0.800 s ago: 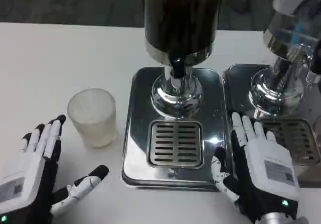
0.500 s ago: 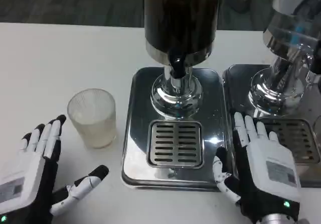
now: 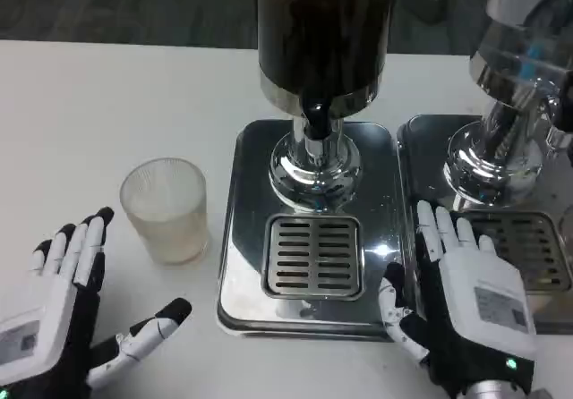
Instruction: Grasp the cup under the faucet to collect the drink, then remove the cup.
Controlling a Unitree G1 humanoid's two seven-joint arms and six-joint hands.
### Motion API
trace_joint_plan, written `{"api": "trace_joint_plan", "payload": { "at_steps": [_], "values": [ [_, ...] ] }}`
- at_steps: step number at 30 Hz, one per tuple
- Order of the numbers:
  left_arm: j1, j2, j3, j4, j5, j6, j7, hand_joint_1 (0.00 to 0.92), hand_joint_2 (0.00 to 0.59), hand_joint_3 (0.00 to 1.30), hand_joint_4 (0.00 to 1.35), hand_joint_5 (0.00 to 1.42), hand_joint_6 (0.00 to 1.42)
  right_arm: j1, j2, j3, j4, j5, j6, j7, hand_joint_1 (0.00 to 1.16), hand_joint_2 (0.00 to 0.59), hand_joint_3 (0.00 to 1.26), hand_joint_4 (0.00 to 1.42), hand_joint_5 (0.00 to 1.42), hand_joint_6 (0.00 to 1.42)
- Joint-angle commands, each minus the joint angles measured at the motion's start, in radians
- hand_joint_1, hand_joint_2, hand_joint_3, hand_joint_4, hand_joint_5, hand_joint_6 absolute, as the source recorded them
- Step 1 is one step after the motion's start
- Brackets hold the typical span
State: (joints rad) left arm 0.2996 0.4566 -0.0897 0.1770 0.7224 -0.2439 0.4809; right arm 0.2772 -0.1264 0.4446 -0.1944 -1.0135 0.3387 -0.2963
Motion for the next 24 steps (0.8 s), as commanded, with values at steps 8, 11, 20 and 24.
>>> {"api": "trace_joint_plan", "payload": {
  "at_steps": [8, 11, 20, 24],
  "values": [
    [-0.092, -0.003, 0.065, 0.152, -0.135, -0.129, 0.057, 0.000, 0.032, 0.00, 0.00, 0.00, 0.00, 0.000, 0.005, -0.011, 0.003, 0.014, -0.004, -0.006, 0.34, 0.572, 0.00, 0.00, 0.00, 0.00],
    [-0.149, -0.007, 0.069, 0.228, -0.198, -0.142, 0.013, 0.000, 0.006, 0.00, 0.00, 0.00, 0.00, -0.003, 0.008, -0.013, 0.007, 0.019, -0.002, -0.007, 0.34, 0.572, 0.00, 0.00, 0.00, 0.00],
    [-0.319, 0.002, 0.057, 0.433, -0.271, -0.187, -0.092, 0.000, 0.000, 0.00, 0.00, 0.00, 0.00, -0.005, 0.010, -0.013, 0.008, 0.025, 0.002, -0.004, 0.34, 0.572, 0.00, 0.00, 0.00, 0.00],
    [-0.415, 0.006, 0.035, 0.552, -0.287, -0.213, -0.147, 0.000, 0.000, 0.00, 0.00, 0.00, 0.00, -0.004, 0.012, -0.012, 0.006, 0.023, 0.005, -0.002, 0.34, 0.572, 0.00, 0.00, 0.00, 0.00]
  ]
}}
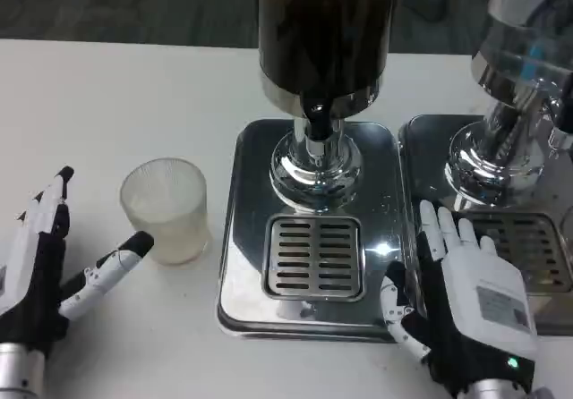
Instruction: Grasp the cup under the faucet to collect the drink, then remove the cup.
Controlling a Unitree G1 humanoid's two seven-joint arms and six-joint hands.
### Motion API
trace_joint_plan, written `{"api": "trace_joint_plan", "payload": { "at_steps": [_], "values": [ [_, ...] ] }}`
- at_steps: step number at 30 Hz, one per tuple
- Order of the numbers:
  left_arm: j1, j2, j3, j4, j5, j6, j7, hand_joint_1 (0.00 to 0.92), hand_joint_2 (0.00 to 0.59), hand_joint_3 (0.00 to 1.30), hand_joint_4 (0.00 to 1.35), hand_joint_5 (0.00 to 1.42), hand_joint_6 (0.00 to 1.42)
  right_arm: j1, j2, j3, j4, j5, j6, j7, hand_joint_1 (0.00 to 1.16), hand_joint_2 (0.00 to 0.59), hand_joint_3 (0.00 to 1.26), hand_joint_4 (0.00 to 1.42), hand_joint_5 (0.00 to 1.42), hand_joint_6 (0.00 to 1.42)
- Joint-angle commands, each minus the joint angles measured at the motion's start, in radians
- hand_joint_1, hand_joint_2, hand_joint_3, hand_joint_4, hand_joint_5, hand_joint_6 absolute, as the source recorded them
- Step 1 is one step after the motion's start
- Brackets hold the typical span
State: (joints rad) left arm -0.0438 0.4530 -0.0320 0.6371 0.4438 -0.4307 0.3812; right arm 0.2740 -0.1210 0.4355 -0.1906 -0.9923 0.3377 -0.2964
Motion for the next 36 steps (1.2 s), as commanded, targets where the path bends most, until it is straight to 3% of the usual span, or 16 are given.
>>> {"api": "trace_joint_plan", "payload": {
  "at_steps": [1, 8, 17, 22, 26, 36],
  "values": [
    [-0.086, 0.012, -0.029, 0.111, -0.008, -0.035, -0.052, 0.000, 0.000, 0.00, 0.00, 0.00, 0.00, 0.000, 0.007, -0.002, 0.000, 0.000, 0.007, -0.002, 0.34, 0.572, 0.00, 0.00, 0.00, 0.00],
    [-0.163, 0.008, -0.077, 0.209, -0.008, -0.083, -0.098, 0.020, 0.001, 0.00, 0.00, 0.00, 0.00, 0.004, 0.009, -0.005, -0.004, 0.000, 0.012, -0.001, 0.34, 0.572, 0.00, 0.00, 0.00, 0.00],
    [-0.198, 0.006, -0.128, 0.272, 0.019, -0.140, -0.073, 0.008, 0.000, 0.00, 0.00, 0.00, 0.00, 0.006, 0.015, -0.005, -0.004, 0.003, 0.018, -0.003, 0.34, 0.572, 0.00, 0.00, 0.00, 0.00],
    [-0.243, -0.005, -0.148, 0.328, 0.022, -0.147, -0.073, 0.074, 0.004, 0.00, 0.00, 0.01, 0.00, 0.003, 0.017, -0.007, 0.000, 0.006, 0.018, 0.000, 0.34, 0.575, 0.00, 0.00, 0.00, 0.00],
    [-0.260, -0.034, -0.142, 0.368, -0.012, -0.172, -0.072, 0.109, 0.010, 0.00, 0.00, 0.05, 0.00, -0.001, 0.017, -0.009, 0.002, 0.008, 0.018, 0.002, 0.34, 0.579, 0.00, 0.00, 0.00, 0.00],
    [-0.288, -0.052, -0.136, 0.456, -0.049, -0.291, -0.083, 0.182, 0.025, 0.00, 0.00, 0.18, 0.12, -0.001, 0.024, -0.010, 0.003, 0.009, 0.024, 0.002, 0.34, 0.582, 0.02, 0.00, 0.00, 0.00]
  ]
}}
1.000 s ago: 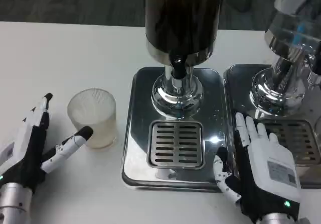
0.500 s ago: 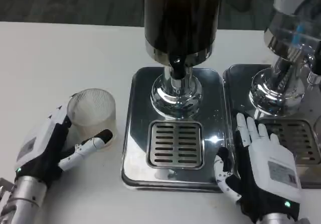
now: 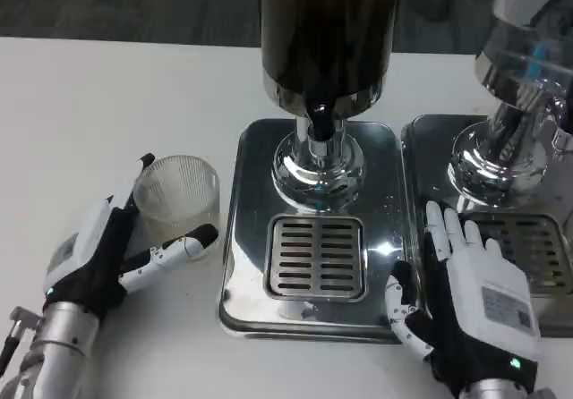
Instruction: Grasp the cup under the faucet to collect the drink, then remove the cup.
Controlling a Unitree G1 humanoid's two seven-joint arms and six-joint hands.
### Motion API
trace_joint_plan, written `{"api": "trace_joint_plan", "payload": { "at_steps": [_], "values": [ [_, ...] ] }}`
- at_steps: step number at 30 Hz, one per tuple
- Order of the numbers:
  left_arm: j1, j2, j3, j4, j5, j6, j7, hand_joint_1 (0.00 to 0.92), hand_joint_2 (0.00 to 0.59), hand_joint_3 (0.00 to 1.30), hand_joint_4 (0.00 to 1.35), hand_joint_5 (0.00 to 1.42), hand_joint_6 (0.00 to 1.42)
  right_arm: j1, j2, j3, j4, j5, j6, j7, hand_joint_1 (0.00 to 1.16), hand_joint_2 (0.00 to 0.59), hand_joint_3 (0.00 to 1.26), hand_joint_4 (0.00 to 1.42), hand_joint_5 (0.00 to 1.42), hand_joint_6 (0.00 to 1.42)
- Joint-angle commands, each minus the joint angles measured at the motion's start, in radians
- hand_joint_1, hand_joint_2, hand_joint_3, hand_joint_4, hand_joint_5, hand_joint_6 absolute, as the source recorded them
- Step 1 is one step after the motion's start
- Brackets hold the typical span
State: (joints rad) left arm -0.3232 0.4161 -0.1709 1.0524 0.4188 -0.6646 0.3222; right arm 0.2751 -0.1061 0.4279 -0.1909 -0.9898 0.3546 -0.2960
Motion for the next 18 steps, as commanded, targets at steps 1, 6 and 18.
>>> {"api": "trace_joint_plan", "payload": {
  "at_steps": [1, 6, 18],
  "values": [
    [-0.009, -0.016, 0.003, 0.047, -0.028, -0.068, -0.024, 0.195, 0.031, 0.00, 0.00, 0.20, 0.14, -0.001, 0.009, -0.003, 0.003, 0.007, 0.008, 0.002, 0.34, 0.582, 0.02, 0.00, 0.00, 0.00],
    [-0.007, -0.020, 0.003, 0.064, -0.022, -0.100, 0.016, 0.237, 0.045, 0.00, 0.02, 0.28, 0.21, 0.001, 0.012, -0.004, 0.003, 0.005, 0.008, 0.003, 0.35, 0.582, 0.02, 0.00, 0.00, 0.00],
    [-0.015, -0.019, -0.015, 0.096, 0.000, -0.075, 0.066, 0.276, 0.071, 0.11, 0.24, 0.49, 0.45, 0.000, 0.017, -0.007, 0.004, 0.008, 0.007, 0.002, 0.36, 0.575, 0.03, 0.00, 0.00, 0.00]
  ]
}}
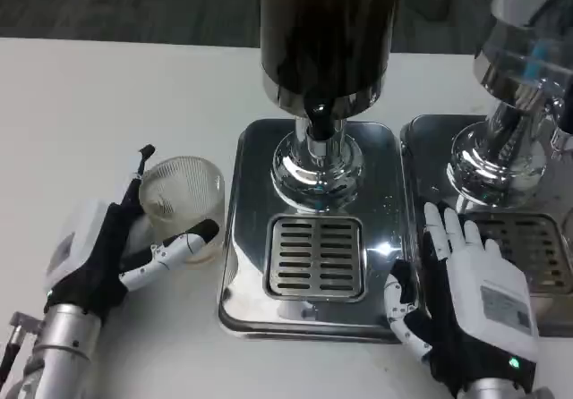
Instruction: Grasp the cup under the faucet to collect the drink, then remove the cup.
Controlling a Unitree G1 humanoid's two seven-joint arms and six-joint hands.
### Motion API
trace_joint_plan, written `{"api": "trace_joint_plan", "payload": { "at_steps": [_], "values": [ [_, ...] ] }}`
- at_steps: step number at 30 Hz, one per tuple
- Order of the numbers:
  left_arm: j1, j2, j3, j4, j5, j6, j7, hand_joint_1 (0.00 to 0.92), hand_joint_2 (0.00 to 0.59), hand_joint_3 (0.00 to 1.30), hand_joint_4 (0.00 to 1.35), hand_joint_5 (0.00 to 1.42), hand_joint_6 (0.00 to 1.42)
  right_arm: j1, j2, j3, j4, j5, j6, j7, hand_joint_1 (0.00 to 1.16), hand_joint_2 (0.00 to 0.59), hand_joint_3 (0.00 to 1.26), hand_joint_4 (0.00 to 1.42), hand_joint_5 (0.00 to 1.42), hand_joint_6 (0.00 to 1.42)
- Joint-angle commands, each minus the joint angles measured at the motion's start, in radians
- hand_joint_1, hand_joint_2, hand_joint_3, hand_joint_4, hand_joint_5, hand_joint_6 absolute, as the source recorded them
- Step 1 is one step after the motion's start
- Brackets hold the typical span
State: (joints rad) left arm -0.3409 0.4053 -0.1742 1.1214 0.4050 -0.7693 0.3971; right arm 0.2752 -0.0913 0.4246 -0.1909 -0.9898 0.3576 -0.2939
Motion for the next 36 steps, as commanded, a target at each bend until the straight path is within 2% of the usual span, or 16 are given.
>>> {"api": "trace_joint_plan", "payload": {
  "at_steps": [1, 6, 13, 21, 24, 29, 36],
  "values": [
    [0.001, -0.009, -0.011, 0.032, 0.009, 0.033, -0.014, 0.276, 0.071, 0.13, 0.27, 0.52, 0.48, 0.000, 0.003, -0.005, 0.004, 0.008, 0.004, -0.001, 0.36, 0.574, 0.03, 0.00, 0.00, 0.00],
    [0.000, -0.007, -0.018, 0.037, 0.015, 0.028, 0.007, 0.290, 0.071, 0.28, 0.42, 0.69, 0.66, 0.001, 0.006, -0.006, 0.006, 0.009, 0.005, -0.003, 0.36, 0.573, 0.03, 0.00, 0.00, 0.00],
    [0.004, -0.007, -0.022, 0.035, 0.023, 0.024, 0.047, 0.301, 0.086, 0.41, 0.54, 0.77, 0.72, 0.003, 0.007, -0.006, 0.005, 0.008, 0.005, -0.004, 0.37, 0.573, 0.03, 0.00, 0.00, 0.00],
    [0.012, -0.006, -0.020, 0.025, 0.030, 0.001, 0.113, 0.315, 0.104, 0.44, 0.56, 0.80, 0.74, -0.001, 0.009, -0.008, 0.008, 0.012, 0.002, -0.002, 0.37, 0.573, 0.03, 0.00, 0.00, 0.00],
    [0.014, -0.006, -0.017, 0.023, 0.035, -0.009, 0.134, 0.324, 0.108, 0.48, 0.60, 0.84, 0.78, -0.001, 0.008, -0.008, 0.008, 0.013, 0.002, -0.003, 0.37, 0.573, 0.03, 0.00, 0.00, 0.00],
    [0.013, -0.009, -0.013, 0.027, 0.037, -0.019, 0.142, 0.340, 0.116, 0.52, 0.67, 0.90, 0.82, -0.002, 0.007, -0.008, 0.009, 0.015, 0.002, -0.003, 0.37, 0.573, 0.03, 0.00, 0.00, 0.00],
    [0.014, -0.011, -0.009, 0.020, 0.039, -0.033, 0.157, 0.351, 0.120, 0.54, 0.68, 0.90, 0.83, -0.001, 0.005, -0.009, 0.009, 0.017, 0.002, -0.005, 0.38, 0.573, 0.03, 0.00, 0.00, 0.00]
  ]
}}
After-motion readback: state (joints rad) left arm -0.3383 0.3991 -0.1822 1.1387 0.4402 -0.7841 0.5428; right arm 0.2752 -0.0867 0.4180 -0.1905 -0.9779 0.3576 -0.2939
